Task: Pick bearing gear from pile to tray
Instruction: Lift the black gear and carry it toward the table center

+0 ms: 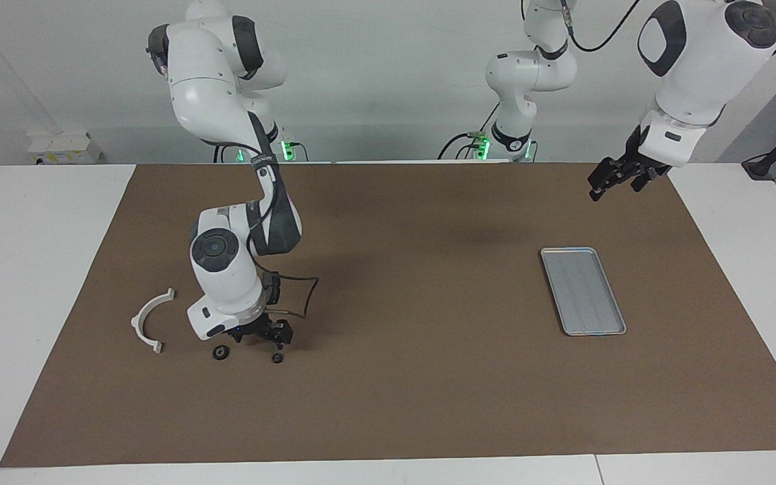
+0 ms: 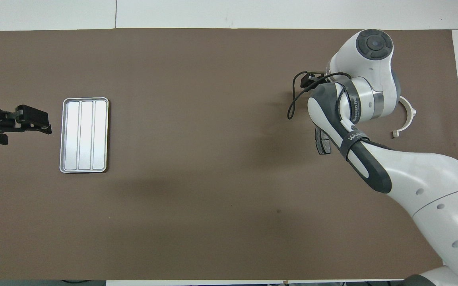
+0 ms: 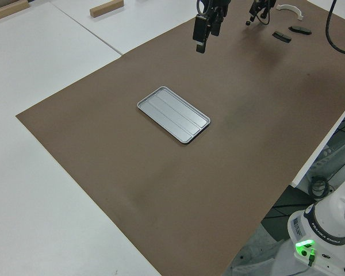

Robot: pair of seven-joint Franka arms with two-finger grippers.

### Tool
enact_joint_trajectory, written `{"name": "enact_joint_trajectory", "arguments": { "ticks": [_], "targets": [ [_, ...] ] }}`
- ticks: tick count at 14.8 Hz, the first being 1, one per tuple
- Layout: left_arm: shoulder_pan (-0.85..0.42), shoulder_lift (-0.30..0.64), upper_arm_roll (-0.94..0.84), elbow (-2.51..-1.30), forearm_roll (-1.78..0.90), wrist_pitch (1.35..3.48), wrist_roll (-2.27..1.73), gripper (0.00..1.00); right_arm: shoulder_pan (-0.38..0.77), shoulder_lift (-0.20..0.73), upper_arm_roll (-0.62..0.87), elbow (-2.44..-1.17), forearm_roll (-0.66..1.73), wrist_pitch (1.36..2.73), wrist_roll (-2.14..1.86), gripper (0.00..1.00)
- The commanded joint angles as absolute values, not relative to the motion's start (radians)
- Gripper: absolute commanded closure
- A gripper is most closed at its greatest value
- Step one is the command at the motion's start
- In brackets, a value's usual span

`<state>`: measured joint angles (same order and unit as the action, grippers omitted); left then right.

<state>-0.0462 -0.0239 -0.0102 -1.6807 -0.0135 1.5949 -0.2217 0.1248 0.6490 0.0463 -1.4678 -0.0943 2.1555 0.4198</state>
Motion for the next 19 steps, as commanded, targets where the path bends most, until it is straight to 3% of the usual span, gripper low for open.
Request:
{"name": "enact_joint_trajectory", "arguments": {
  "ticks": [1,6,19],
  "targets": [
    [-0.049,-0.043,-0.008,-1.689,-0.014,1.582,-0.215,0.00,0.152,0.718,0.046,-1.379,-0.124,2.126,0.495,0.04],
    [-0.049,-0.043,-0.008,-1.690,-0.014,1.580,-0.215,0.00,0.160,0.736,0.046,-1.362,-0.126,2.140,0.520,0.04],
    [-0.049,-0.043,-0.008,-1.689,-0.014,1.582,-0.215,0.00,0.153,0.762,0.046,-1.353,-0.120,2.158,0.523,0.16]
  ]
}}
